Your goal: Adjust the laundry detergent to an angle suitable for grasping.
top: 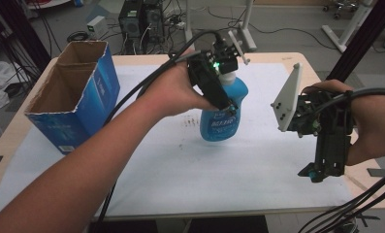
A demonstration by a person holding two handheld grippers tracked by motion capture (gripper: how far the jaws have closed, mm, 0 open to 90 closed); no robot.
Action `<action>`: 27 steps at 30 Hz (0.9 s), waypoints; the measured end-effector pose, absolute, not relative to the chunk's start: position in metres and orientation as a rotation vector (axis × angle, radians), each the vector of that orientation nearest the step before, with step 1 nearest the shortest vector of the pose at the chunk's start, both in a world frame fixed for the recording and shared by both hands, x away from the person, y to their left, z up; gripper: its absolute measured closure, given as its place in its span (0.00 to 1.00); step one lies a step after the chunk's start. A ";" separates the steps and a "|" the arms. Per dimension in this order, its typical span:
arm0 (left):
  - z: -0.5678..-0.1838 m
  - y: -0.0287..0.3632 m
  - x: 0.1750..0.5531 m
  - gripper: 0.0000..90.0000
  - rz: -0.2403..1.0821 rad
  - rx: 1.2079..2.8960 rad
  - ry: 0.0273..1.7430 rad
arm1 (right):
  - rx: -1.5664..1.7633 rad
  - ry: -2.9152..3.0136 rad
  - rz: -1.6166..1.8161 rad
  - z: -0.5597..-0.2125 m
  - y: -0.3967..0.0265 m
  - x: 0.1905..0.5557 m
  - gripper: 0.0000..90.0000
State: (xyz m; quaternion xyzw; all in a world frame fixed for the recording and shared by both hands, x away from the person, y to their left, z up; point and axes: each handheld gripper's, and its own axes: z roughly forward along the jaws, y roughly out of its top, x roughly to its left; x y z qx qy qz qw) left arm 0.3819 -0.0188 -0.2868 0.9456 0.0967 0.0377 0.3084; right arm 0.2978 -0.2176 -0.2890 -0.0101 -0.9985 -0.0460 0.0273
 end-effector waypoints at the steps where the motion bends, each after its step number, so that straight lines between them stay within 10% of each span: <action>1: -0.284 -0.014 0.383 0.47 0.095 2.502 0.248 | -0.029 -3.083 -0.142 -0.289 -0.215 0.298 0.01; 27: -0.270 0.070 0.390 0.47 -0.073 2.538 -0.209 | 0.021 -3.060 -0.092 -0.294 -0.172 0.307 0.01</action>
